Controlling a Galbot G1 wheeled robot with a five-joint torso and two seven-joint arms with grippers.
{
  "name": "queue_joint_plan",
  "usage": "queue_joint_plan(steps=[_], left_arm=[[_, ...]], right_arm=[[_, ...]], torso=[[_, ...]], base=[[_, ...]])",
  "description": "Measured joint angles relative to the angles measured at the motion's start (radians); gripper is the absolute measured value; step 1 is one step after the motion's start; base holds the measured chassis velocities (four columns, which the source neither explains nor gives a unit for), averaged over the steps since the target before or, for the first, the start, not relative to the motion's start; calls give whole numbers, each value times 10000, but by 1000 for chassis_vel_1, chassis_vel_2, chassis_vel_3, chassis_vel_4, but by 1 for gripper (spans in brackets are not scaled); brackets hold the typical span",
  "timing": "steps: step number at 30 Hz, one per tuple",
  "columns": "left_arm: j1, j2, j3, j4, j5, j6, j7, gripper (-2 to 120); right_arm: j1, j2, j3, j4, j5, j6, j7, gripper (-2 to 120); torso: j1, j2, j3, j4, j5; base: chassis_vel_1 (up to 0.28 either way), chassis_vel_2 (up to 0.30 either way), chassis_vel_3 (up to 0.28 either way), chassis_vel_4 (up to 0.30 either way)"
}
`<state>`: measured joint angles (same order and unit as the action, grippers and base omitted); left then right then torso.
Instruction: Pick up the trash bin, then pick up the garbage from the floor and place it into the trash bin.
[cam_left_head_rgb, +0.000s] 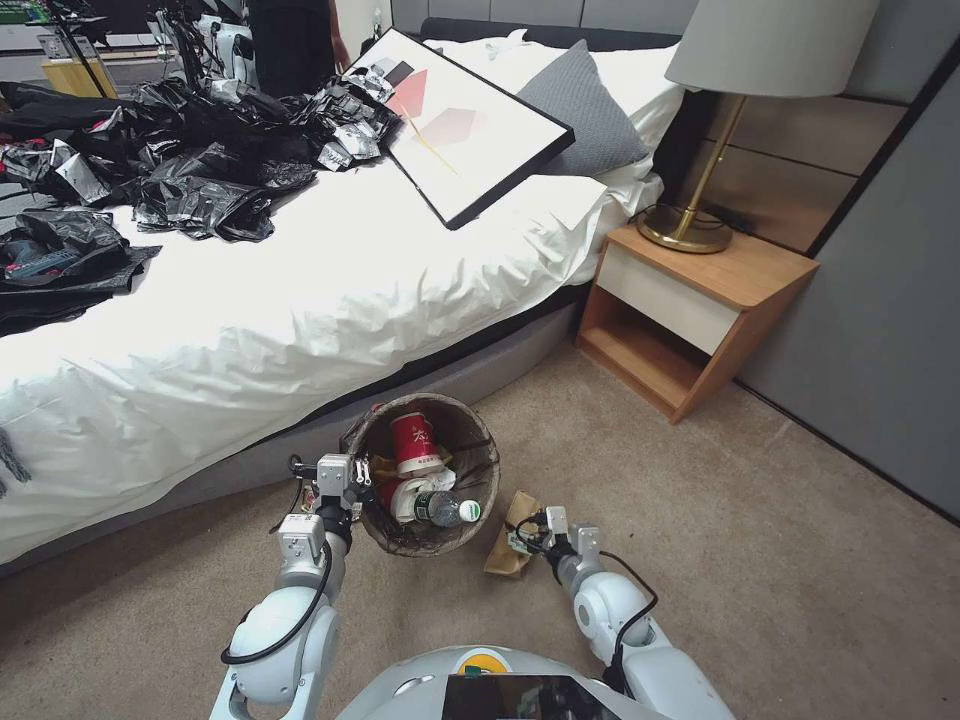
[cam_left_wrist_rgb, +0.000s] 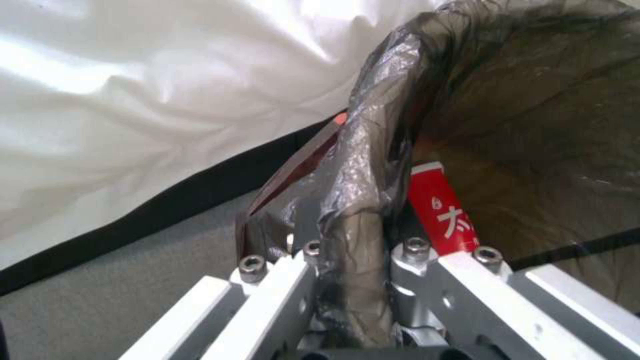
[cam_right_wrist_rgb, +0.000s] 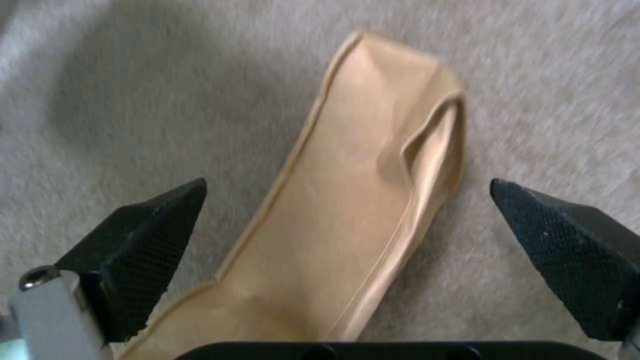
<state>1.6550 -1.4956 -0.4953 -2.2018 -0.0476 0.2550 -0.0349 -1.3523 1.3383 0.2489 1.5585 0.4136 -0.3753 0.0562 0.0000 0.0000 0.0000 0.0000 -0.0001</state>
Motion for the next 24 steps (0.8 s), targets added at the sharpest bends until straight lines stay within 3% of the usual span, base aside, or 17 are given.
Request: queue_joint_plan(steps=[12,24], left_arm=[[26,-21,14,-1,47,-4,6,3],[14,-28,27,57,61,-10,4,3]], right_arm=[[484,243,-134,-1163,-303,444,-173,100],[644,305,-53,-1601,-526,848,-307,60]], torso=[[0,0,0,0,0],[0,0,0,0,1]], base=[[0,0,0,0],[0,0,0,0]])
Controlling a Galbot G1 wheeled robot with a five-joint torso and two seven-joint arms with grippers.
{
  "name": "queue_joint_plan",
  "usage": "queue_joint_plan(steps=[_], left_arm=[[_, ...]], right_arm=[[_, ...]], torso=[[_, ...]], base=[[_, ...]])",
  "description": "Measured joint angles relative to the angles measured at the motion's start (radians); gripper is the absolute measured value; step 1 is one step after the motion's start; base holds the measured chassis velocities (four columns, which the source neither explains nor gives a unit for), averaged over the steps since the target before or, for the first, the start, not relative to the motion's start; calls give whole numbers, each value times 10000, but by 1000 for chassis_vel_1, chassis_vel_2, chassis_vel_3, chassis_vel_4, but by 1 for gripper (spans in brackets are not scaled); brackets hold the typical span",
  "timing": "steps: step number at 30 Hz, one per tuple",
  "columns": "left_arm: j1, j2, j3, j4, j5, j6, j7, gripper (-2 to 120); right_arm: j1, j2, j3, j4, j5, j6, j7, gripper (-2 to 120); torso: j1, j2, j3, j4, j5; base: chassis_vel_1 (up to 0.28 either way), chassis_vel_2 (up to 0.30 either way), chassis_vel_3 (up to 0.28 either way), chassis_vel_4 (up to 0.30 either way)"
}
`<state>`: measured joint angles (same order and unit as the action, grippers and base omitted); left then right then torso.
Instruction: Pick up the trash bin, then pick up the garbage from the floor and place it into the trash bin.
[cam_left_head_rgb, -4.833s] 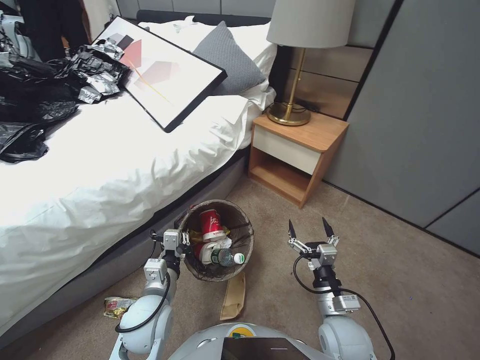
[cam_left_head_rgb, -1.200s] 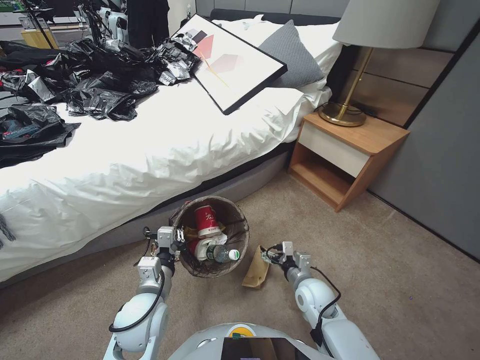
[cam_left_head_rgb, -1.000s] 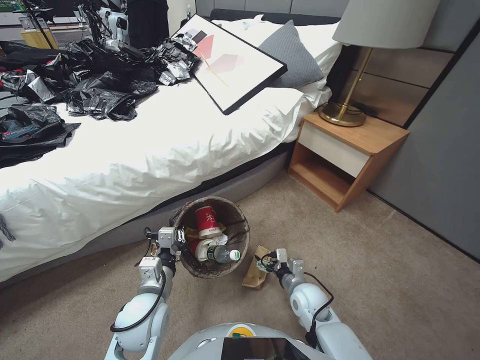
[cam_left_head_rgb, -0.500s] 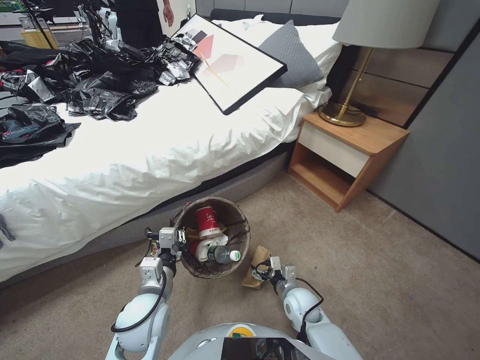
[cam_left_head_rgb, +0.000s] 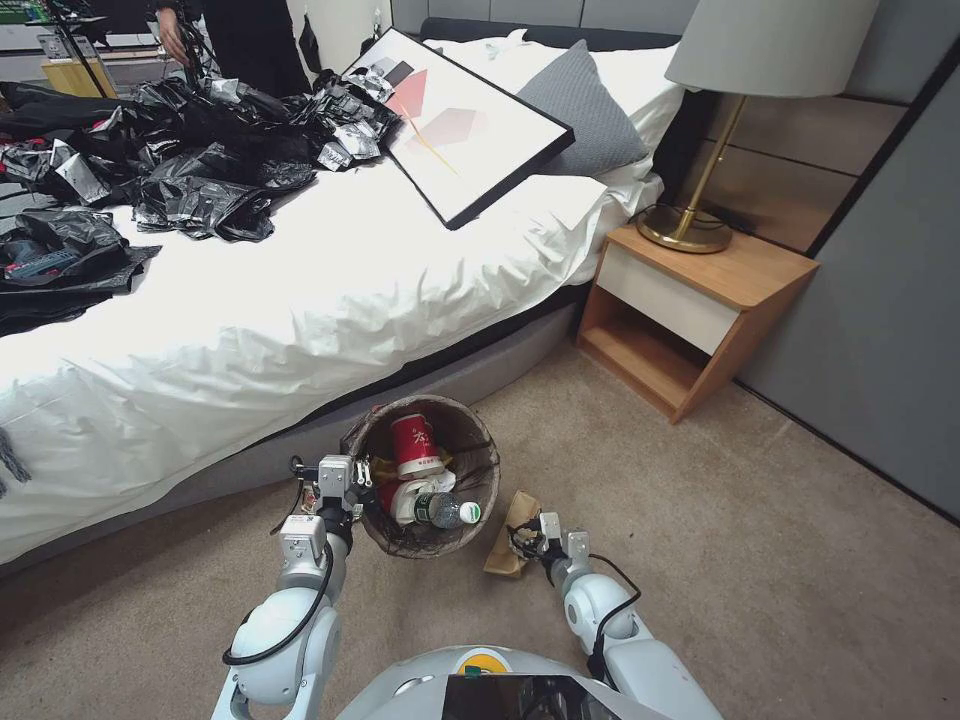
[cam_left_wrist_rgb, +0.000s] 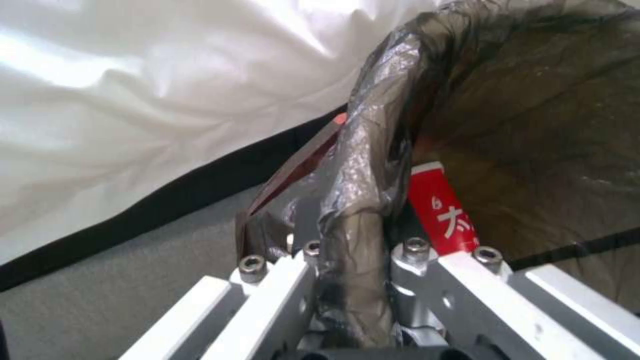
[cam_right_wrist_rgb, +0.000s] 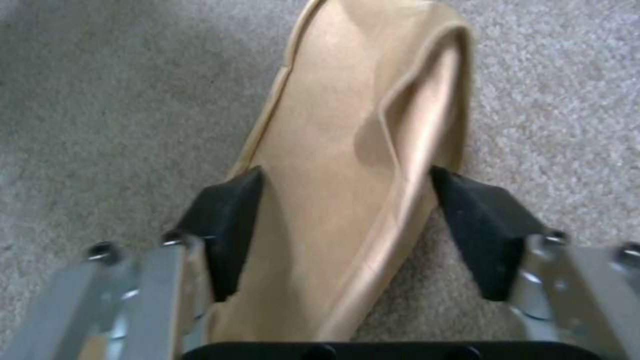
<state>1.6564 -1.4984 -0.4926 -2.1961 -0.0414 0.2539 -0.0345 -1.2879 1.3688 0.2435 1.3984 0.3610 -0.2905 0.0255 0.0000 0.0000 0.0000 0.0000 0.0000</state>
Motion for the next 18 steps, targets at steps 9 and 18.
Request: queue_joint_plan(steps=[9,18], left_arm=[[1,22,70,16,17,-5,0,3],[-10,36,91,19,22,-6,0,3]], right_arm=[[-105,-7,93,79,-185,151,0,25],[-114,-27,137,90,-369,319,-15,0]], torso=[[0,0,0,0,0],[0,0,0,0,1]], base=[[0,0,0,0],[0,0,0,0]])
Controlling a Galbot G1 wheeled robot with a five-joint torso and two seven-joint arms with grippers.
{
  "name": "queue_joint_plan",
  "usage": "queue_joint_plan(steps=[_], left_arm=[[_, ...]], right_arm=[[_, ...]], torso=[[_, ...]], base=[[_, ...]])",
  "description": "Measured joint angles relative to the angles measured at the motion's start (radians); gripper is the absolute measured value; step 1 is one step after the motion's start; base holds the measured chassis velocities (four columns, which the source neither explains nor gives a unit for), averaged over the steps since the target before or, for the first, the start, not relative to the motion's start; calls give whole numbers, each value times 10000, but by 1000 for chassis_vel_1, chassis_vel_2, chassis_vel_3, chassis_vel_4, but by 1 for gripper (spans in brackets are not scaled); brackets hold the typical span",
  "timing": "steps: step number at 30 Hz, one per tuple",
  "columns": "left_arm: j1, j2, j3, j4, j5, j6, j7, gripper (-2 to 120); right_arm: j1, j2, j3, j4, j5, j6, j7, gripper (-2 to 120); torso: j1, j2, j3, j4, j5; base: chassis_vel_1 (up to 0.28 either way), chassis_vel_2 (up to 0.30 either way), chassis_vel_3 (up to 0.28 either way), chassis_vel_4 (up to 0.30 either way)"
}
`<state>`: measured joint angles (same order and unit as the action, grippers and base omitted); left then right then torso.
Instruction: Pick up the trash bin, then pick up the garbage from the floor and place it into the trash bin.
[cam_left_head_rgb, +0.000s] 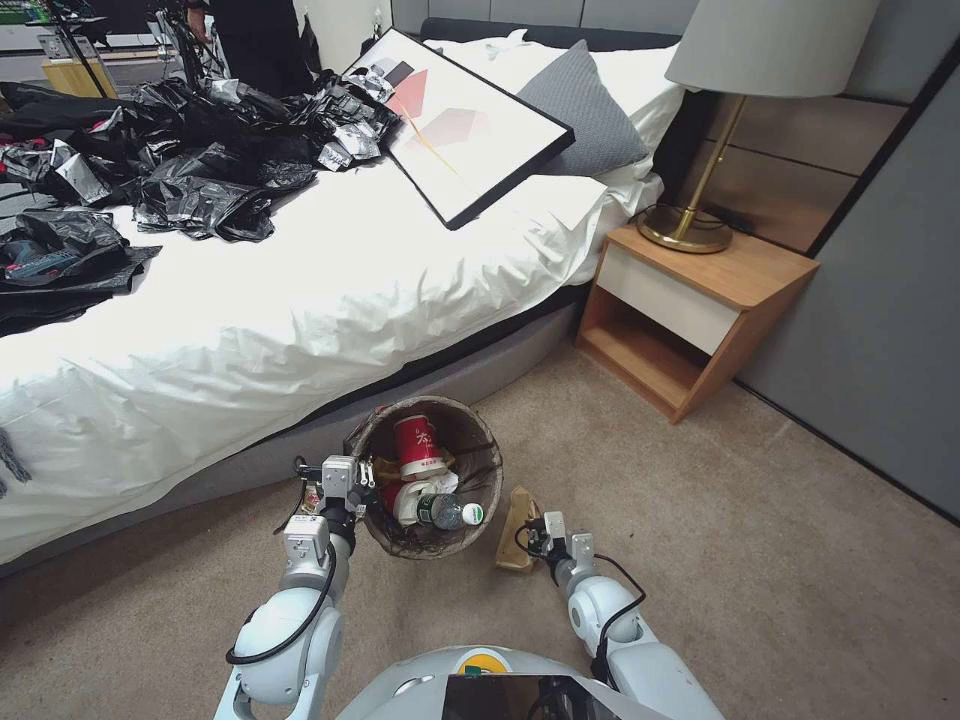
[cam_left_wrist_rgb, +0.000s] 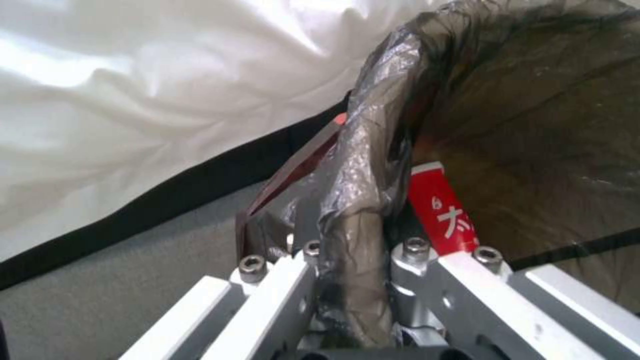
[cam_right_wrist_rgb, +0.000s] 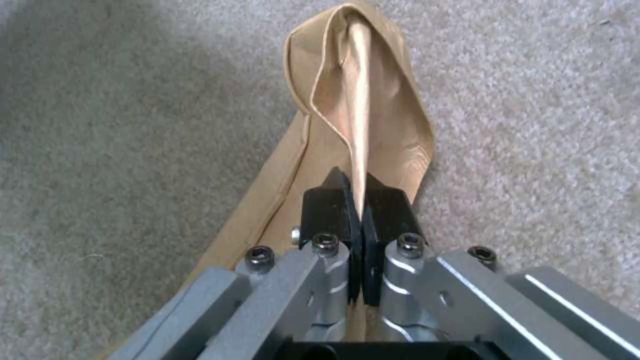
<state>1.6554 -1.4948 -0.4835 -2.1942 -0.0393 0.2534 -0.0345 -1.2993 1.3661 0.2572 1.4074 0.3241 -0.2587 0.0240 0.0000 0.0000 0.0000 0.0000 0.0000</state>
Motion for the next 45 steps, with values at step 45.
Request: queue_joint_plan(steps=[45], left_arm=[[34,-36,93,111,127,15,-2,3]], right_arm=[[-839,-490,36,6920,-267,6077,-4027,0]], torso=[[0,0,-1,-1,-1]], base=[[0,0,0,0]])
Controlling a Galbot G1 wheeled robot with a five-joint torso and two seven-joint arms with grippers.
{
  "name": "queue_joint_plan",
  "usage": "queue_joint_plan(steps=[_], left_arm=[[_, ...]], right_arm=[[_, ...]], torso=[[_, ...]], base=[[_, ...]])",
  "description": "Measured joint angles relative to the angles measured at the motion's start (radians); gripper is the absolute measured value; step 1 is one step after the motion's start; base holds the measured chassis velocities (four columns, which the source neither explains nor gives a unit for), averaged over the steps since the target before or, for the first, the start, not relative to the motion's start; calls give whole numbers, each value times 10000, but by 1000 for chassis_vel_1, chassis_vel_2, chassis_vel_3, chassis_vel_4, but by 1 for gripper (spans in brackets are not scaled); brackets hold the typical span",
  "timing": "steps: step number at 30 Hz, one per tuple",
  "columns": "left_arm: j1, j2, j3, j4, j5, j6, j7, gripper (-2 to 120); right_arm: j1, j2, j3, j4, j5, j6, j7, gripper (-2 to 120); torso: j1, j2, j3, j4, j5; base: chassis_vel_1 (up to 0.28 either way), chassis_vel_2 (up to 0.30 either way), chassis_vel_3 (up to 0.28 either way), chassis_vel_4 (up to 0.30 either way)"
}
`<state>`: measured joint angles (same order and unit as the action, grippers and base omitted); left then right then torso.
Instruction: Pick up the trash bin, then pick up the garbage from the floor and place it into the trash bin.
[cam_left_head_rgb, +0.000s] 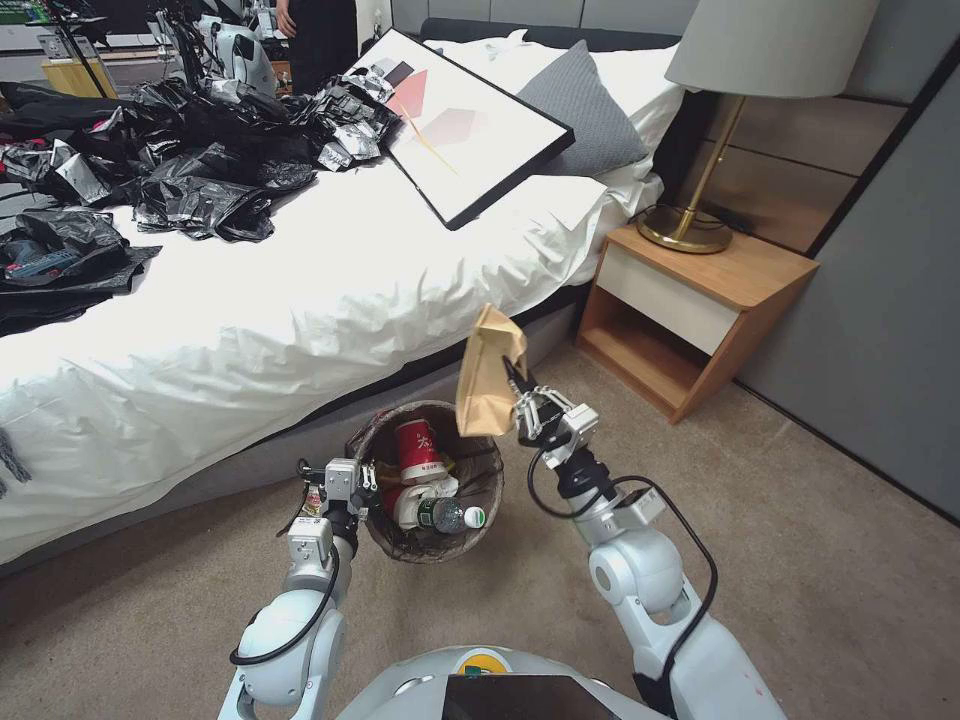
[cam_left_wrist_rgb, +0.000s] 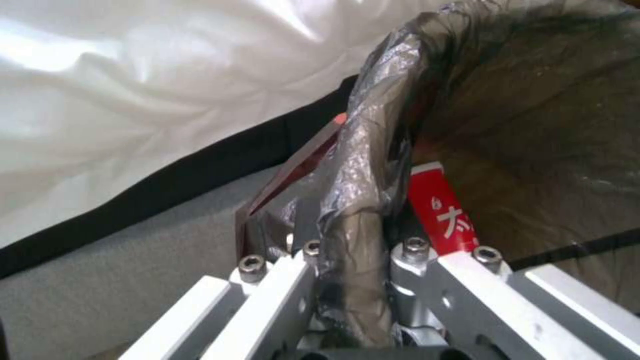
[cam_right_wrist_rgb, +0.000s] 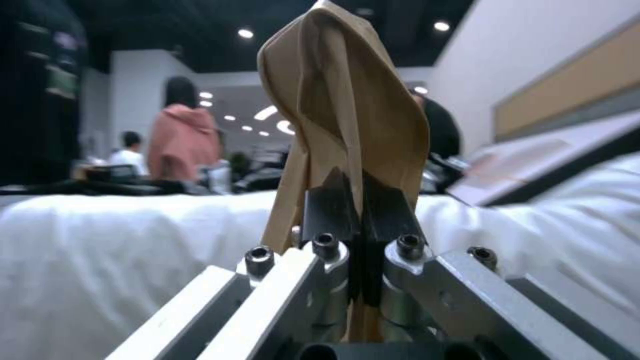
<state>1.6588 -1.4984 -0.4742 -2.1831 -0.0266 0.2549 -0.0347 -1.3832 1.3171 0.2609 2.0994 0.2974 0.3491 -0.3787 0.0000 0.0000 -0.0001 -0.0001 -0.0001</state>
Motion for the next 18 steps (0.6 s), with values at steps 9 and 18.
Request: queue_joint_plan(steps=[9,18], left_arm=[[5,-1,55,18,21,0,2,3],[31,21,51,-48,15,0,5,3]], right_arm=[[-179,-94,-820,-756,-659,89,-337,0],[51,-20,-1188,-2106,-875,273,-252,0]], torso=[[0,0,0,1,0],[0,0,1,1,0]], base=[[0,0,0,0],[0,0,0,0]])
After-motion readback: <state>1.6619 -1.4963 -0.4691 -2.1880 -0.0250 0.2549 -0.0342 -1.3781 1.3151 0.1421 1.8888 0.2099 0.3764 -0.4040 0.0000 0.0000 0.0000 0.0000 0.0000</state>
